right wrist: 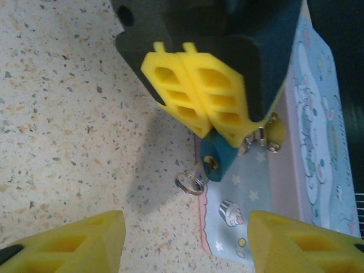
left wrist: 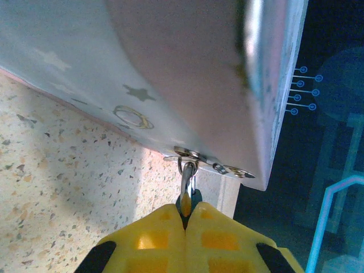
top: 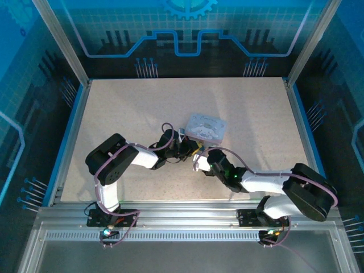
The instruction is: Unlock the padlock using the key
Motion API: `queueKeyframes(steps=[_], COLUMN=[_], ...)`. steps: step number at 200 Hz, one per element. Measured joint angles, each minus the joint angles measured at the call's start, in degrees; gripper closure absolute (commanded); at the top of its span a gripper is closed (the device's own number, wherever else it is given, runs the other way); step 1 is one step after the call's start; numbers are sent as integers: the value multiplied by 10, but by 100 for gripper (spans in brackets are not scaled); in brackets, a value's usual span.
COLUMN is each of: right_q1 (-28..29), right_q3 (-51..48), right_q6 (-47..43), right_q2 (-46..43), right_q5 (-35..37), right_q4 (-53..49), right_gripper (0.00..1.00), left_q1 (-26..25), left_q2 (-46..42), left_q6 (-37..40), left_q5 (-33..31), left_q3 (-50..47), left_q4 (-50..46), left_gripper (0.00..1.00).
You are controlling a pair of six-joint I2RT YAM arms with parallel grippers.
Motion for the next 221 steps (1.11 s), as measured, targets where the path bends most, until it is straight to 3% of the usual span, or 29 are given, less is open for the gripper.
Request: queueKeyframes(steps=[62,127,185,221], right_q1=[0,-9,-9,-9], right_q3=[9,15,26,34], right_q6=[5,16,24,30], right_q2=[35,55,65,66], right_q5=[-1,0,17,28], right_q4=[46,66,66,63], right_gripper=[55,80,89,100], left_q1=[0,0,2,5], left_q2=[0,0,0,0], left_q6=[-11,-11,-12,-16], left_q5=[0,0,0,-1], left_q3=[0,0,2,4], left_q4=[0,1,2,5], left_gripper=[97,97,97,97])
